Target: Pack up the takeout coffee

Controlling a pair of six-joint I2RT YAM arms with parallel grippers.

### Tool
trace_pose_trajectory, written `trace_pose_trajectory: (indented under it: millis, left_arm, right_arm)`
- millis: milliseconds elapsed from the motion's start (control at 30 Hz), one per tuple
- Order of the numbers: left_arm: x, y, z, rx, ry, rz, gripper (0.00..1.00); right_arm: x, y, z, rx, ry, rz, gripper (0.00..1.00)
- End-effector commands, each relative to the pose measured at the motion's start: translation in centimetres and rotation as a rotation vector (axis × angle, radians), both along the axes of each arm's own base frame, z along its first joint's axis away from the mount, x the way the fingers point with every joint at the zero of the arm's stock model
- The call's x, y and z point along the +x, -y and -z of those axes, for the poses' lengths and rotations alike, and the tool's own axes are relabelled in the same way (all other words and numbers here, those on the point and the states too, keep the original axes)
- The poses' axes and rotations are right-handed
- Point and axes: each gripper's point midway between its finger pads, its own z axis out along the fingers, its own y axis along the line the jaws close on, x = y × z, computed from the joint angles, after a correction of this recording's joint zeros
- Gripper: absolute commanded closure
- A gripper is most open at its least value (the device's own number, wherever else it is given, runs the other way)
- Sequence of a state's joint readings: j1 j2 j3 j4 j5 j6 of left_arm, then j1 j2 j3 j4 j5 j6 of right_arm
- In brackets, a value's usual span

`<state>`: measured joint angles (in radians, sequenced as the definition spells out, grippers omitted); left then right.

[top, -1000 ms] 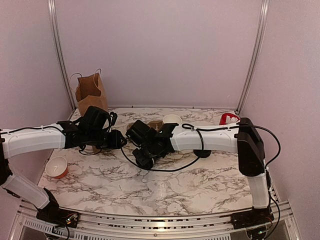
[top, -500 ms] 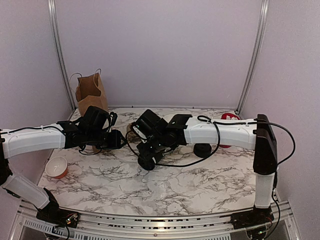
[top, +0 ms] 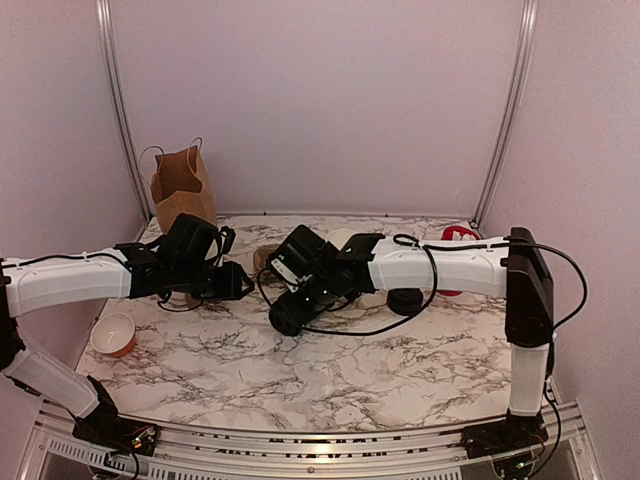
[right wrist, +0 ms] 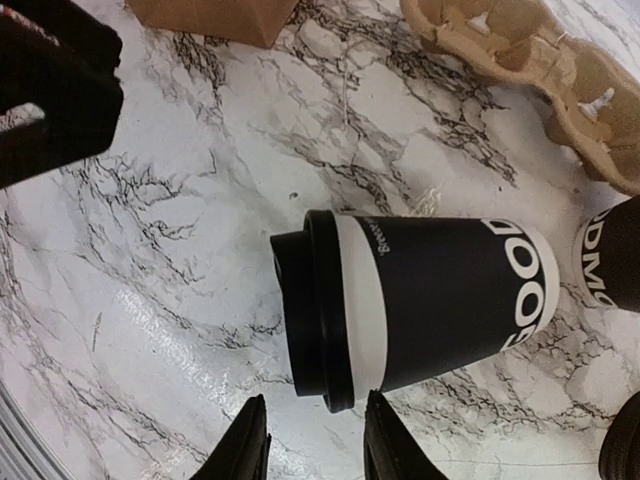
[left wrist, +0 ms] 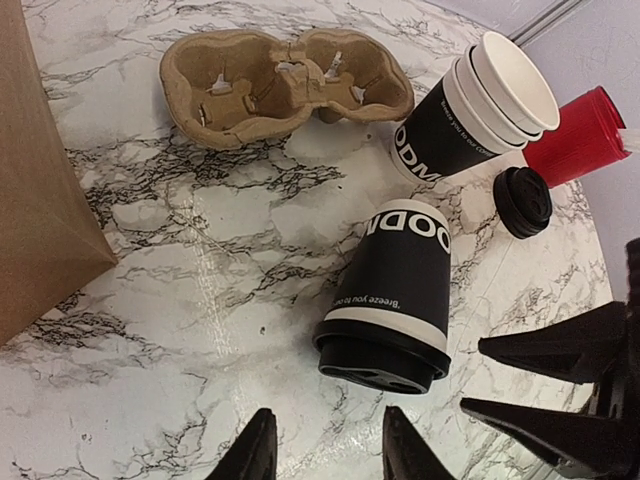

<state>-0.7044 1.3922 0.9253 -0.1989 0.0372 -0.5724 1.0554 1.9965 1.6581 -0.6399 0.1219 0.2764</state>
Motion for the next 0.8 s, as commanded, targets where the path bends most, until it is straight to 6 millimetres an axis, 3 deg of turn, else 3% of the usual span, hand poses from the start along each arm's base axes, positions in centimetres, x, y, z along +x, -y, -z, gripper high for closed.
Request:
trace_pose_trajectory:
  millis: [0, 200, 333, 533, 633, 767]
  left_arm:
    - [-0.1, 0.0, 1.0, 0.006, -0.015, 0.01, 0.64]
    - [-0.2, -0.1, 1.3, 0.007, -0.02, 0.009, 0.64]
    - [-0.1, -0.2, 1.2, 0.004, -0.017, 0.007, 0.64]
    - [-0.2, -0.4, 1.2, 0.003, -0.017, 0.005, 0.64]
    - [-0.3, -0.5, 1.2, 0.002, -0.017, 0.004, 0.64]
    - [-0.3, -0.6, 1.2, 0.001, -0.018, 0.001, 0.64]
  right_arm:
    - [0.4, -0.5, 0.7, -0.042, 0.026, 0.009, 0.66]
    - [2.1, -1.1, 0.3, -0.057, 0.093, 0.039, 0.66]
    - [3.4, -2.3, -1.4, -0.016, 0.126, 0.05, 0.66]
    - [4.0, -3.1, -0.5, -0.019, 0.099, 0.029, 0.66]
    - [3.4, -3.8, 0.1, -0.045, 0.098, -0.008, 0.59]
    - [3.1, -3.7, 1.0, -0.122, 0.131, -0.012, 0.58]
